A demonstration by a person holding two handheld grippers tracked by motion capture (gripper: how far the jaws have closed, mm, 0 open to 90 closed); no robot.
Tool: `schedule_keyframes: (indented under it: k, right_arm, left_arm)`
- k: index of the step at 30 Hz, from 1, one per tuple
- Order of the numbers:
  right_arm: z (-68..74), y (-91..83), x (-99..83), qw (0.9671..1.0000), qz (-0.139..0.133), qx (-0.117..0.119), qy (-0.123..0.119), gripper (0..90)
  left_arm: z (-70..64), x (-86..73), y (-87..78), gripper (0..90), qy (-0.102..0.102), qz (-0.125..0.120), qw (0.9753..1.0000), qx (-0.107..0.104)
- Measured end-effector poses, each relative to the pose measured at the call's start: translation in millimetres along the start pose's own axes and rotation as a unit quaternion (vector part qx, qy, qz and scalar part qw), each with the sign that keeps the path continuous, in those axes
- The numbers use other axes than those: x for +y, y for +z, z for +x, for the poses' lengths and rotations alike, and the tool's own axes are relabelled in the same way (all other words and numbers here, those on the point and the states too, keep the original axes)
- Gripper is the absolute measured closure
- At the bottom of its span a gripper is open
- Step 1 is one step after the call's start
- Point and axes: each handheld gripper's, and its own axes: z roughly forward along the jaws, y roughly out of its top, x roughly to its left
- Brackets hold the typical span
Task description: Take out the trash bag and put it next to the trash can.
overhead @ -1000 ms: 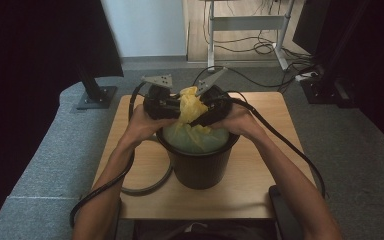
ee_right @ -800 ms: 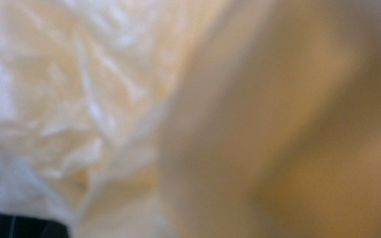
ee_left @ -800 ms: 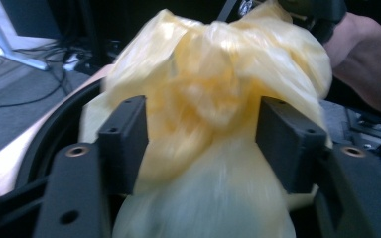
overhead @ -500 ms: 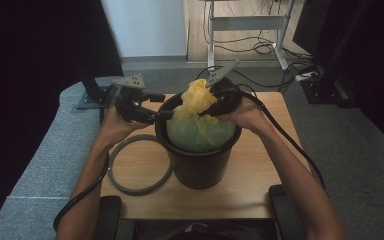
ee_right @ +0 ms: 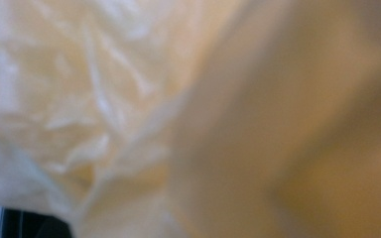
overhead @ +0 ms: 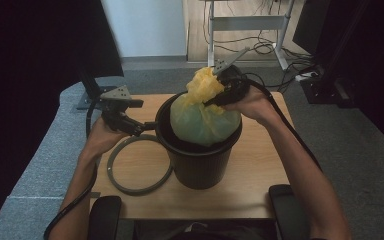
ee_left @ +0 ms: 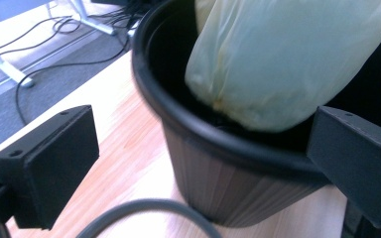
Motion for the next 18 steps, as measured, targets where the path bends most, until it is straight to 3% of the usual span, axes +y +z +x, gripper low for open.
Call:
schedule_keyframes:
  k: [10, 12, 18]
  right_arm:
    - [-3.2, -11.2, 8.7, 0.9999, -0.002, -0.015, 0.007, 72.5]
    - [-4.0, -15.6, 11.1, 0.9998, -0.005, -0.019, 0.010, 72.5]
    - [-4.5, -25.0, 18.5, 0.9995, -0.009, -0.030, 0.009, 72.4]
  left_arm:
    - [10.3, -54.9, -4.3, 0.0, -0.037, -0.004, 0.9990, 0.024]
    - [11.2, -66.0, -1.5, 0.0, -0.040, 0.000, 0.9986, 0.036]
    - [13.3, -99.0, 13.8, 0.0, -0.054, 0.006, 0.9976, 0.042]
